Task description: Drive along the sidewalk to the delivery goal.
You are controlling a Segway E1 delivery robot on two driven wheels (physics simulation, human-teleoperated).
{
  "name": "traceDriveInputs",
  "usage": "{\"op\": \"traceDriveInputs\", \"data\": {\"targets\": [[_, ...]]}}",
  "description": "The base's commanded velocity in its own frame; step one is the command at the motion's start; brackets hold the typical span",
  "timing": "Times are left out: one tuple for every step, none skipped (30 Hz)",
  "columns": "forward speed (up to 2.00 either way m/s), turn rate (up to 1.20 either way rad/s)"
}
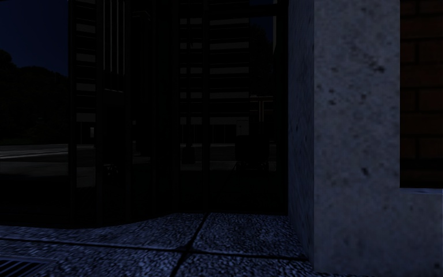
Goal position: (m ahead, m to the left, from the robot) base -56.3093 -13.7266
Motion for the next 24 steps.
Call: {"op": "traceDriveInputs", "data": {"targets": [[0.00,0.25],[0.00,0.28],[0.00,0.30],[0.00,0.31],[0.00,0.31],[0.00,0.31],[0.00,0.31],[0.00,0.31],[0.00,0.32],[0.00,0.35],[0.00,0.38],[0.00,0.38],[0.00,0.43],[0.00,0.45],[0.00,0.50],[0.00,0.50],[0.00,0.52],[0.00,0.54],[0.00,0.54],[0.00,0.54],[0.00,0.55],[0.00,0.55],[0.00,0.55],[0.00,0.55]]}}
